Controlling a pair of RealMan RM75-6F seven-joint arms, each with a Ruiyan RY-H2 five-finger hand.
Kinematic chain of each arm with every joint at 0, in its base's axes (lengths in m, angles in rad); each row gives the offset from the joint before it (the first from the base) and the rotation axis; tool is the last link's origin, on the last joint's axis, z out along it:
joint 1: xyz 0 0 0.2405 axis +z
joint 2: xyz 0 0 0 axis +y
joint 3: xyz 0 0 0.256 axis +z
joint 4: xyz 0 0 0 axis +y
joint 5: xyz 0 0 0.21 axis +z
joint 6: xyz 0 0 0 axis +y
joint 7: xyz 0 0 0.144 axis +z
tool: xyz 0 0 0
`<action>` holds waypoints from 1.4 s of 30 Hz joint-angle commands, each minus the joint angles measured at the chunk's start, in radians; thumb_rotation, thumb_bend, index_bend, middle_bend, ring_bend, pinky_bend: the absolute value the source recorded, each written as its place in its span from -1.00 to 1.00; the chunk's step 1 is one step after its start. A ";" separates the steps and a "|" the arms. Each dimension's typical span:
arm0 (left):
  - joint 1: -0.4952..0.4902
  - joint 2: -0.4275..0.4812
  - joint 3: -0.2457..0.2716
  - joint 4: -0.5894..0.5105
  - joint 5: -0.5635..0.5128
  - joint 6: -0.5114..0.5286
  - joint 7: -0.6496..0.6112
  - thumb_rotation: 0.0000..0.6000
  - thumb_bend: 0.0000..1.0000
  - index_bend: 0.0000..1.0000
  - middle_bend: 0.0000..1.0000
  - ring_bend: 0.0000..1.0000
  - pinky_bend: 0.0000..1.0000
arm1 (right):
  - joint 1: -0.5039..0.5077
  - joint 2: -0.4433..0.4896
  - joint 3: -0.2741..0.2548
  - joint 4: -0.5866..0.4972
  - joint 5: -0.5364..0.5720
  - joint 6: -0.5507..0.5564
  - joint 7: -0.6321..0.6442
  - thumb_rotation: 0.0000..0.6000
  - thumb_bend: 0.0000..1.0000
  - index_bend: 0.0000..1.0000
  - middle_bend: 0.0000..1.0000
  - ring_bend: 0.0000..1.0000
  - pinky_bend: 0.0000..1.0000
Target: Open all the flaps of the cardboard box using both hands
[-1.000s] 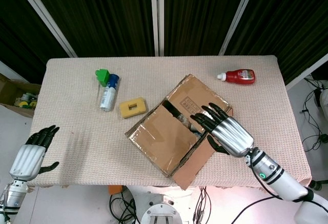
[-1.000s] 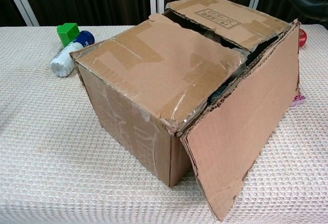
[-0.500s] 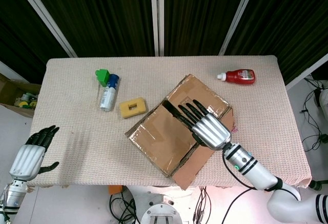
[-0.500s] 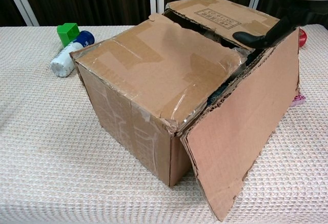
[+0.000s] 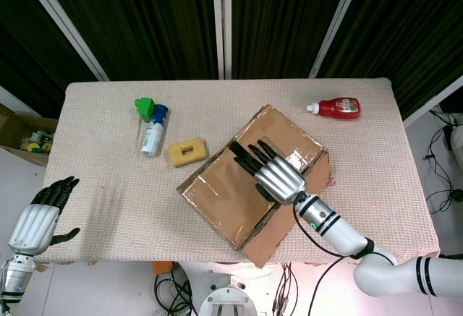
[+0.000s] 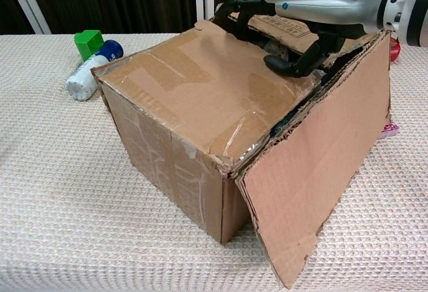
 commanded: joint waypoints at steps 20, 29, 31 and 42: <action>-0.001 -0.007 0.000 0.012 -0.001 -0.004 -0.008 1.00 -0.77 -0.93 -0.85 -0.83 -0.60 | 0.042 0.075 -0.038 -0.050 0.070 0.158 -0.184 0.79 -0.05 -1.00 -0.41 -1.00 -1.00; -0.002 -0.008 -0.001 0.005 0.000 -0.005 0.004 1.00 -0.77 -0.93 -0.85 -0.83 -0.60 | 0.017 0.194 -0.018 -0.106 0.094 0.217 -0.173 0.79 -0.05 -1.00 -0.39 -1.00 -1.00; -0.004 -0.008 -0.001 0.003 -0.001 -0.008 0.007 1.00 -0.77 -0.93 -0.85 -0.83 -0.60 | 0.009 0.220 -0.011 -0.108 0.104 0.229 -0.161 0.79 -0.05 -1.00 -0.39 -1.00 -1.00; -0.015 -0.008 -0.005 -0.017 -0.007 -0.026 0.037 1.00 -0.77 -0.93 -0.85 -0.83 -0.60 | -0.035 0.320 0.014 -0.011 0.161 0.237 -0.033 0.79 -0.05 -1.00 -0.39 -1.00 -1.00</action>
